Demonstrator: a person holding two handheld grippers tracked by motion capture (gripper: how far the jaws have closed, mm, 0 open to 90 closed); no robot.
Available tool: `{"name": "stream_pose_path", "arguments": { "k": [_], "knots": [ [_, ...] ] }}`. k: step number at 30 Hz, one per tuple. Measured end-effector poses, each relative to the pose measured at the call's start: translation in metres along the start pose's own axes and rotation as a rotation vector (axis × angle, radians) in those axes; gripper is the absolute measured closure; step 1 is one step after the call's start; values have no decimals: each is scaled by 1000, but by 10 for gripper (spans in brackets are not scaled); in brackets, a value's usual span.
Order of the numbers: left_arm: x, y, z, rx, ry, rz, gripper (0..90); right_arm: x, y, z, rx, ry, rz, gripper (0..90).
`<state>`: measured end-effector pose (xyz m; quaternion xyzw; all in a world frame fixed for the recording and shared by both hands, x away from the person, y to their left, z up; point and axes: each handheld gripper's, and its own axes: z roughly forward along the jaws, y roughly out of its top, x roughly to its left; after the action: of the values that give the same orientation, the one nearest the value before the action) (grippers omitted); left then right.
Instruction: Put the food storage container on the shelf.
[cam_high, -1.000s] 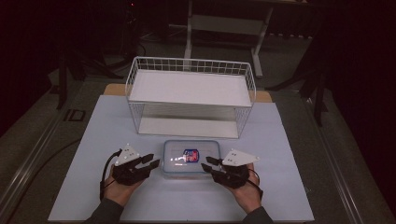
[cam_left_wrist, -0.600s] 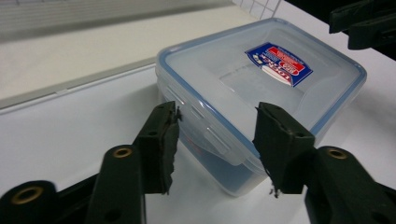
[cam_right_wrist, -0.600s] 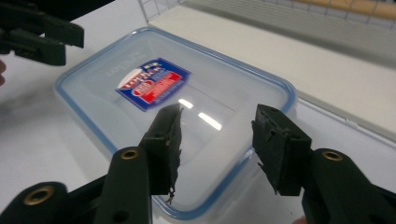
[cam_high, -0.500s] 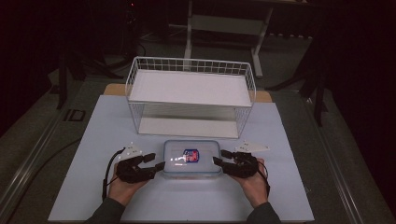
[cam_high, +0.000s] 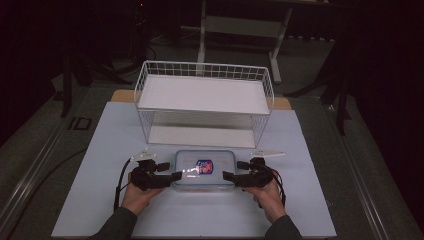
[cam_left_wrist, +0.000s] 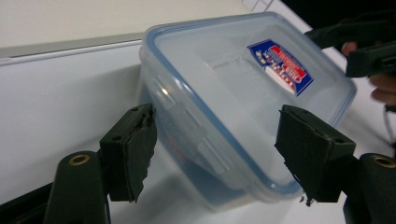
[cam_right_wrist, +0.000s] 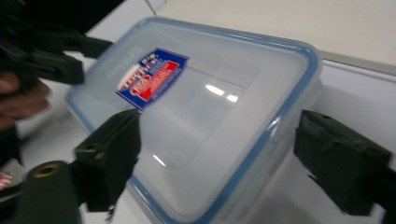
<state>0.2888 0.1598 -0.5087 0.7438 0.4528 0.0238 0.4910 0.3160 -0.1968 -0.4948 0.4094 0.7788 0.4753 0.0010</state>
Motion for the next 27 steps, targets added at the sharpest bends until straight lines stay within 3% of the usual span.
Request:
{"name": "stream_pose_path", "arguments": {
  "k": [8, 15, 18, 22, 27],
  "knots": [
    [4, 4, 11, 8, -35, -48, 240, -5, -1, 8, 20, -12, 49, 137],
    [8, 6, 17, 14, -45, -89, 217, -9, -4, 17, 33, 17, 106, 110],
    [11, 6, 20, 20, -67, -117, 196, -12, -5, 19, 47, 56, 154, 113],
    [14, 5, 21, 35, -112, -161, 217, -12, -5, 18, 55, 58, 170, 147],
    [12, 4, 13, 24, -115, -165, 280, -11, -6, 12, 42, 56, 190, 211]
  ]
}}
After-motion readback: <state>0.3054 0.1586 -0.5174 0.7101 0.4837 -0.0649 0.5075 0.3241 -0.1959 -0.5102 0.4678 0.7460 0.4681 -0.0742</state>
